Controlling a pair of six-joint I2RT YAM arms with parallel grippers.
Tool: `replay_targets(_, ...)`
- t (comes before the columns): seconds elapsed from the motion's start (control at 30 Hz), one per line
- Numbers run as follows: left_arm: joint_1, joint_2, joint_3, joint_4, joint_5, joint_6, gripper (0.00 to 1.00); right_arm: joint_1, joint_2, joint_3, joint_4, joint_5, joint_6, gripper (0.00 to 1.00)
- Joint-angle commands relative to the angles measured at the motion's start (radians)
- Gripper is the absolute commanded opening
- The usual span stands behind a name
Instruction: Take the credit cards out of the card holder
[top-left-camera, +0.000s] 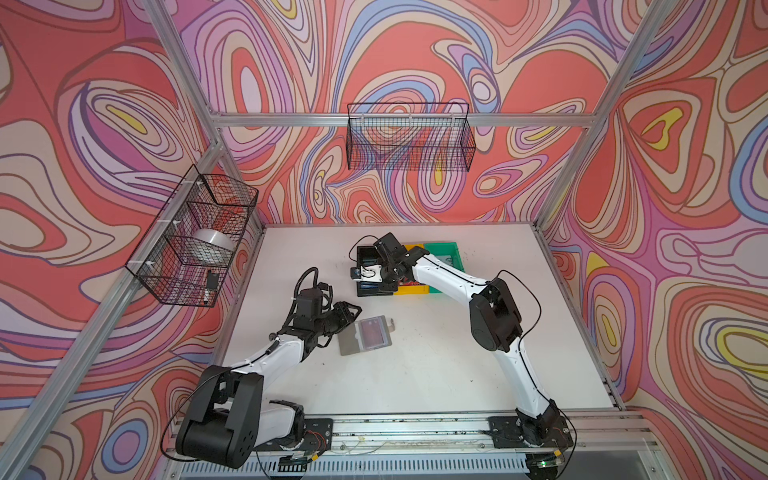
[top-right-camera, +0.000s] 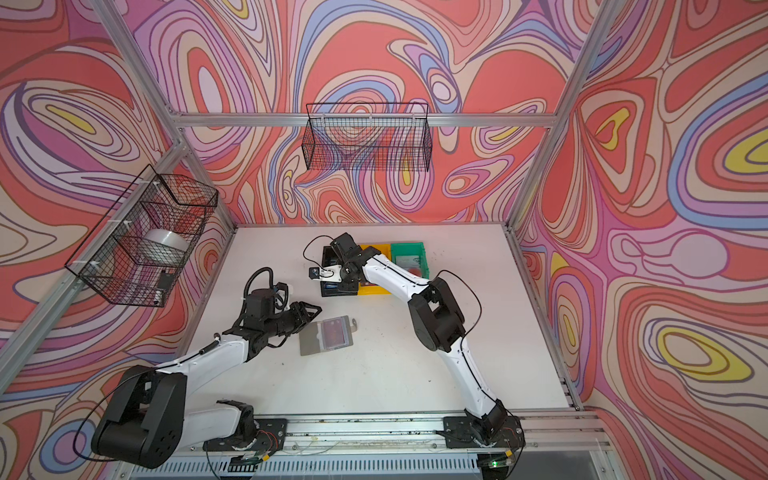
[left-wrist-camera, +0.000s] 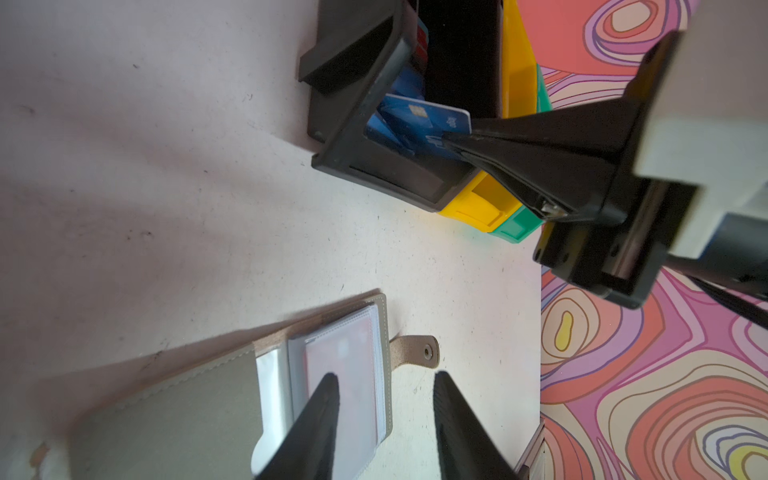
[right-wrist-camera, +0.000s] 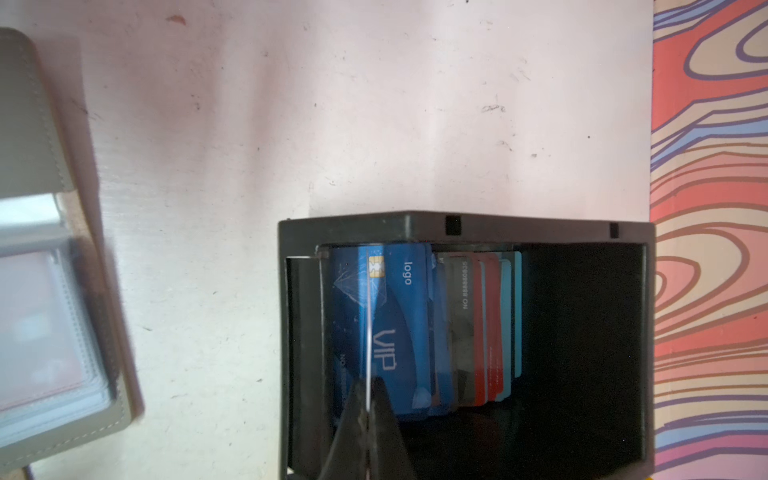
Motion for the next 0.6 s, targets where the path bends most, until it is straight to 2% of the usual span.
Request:
replay_targets(0.0, 0.006, -0.037, 0.000, -0.029, -0.021, 0.016, 0.41, -0.003, -0.014, -0.052, 0.053, 0.025, 0.022, 0.06)
replay_targets(0.47, 0.006, -0.120, -0.032, -0.082, -0.056, 0.028, 0.42, -0.004, 0.005, -0.032, 0.039, 0.035, -0.008, 0.04)
replay_targets(0.53, 0.006, -0.122, -0.035, -0.082, -0.058, 0.028, 0.42, -0.003, 0.007, -0.029, 0.041, 0.036, -0.007, 0.07)
replay_targets(0.57, 0.006, -0.121, -0.034, -0.081, -0.057, 0.026, 0.42, -0.004, 0.008, -0.028, 0.045, 0.039, -0.007, 0.12)
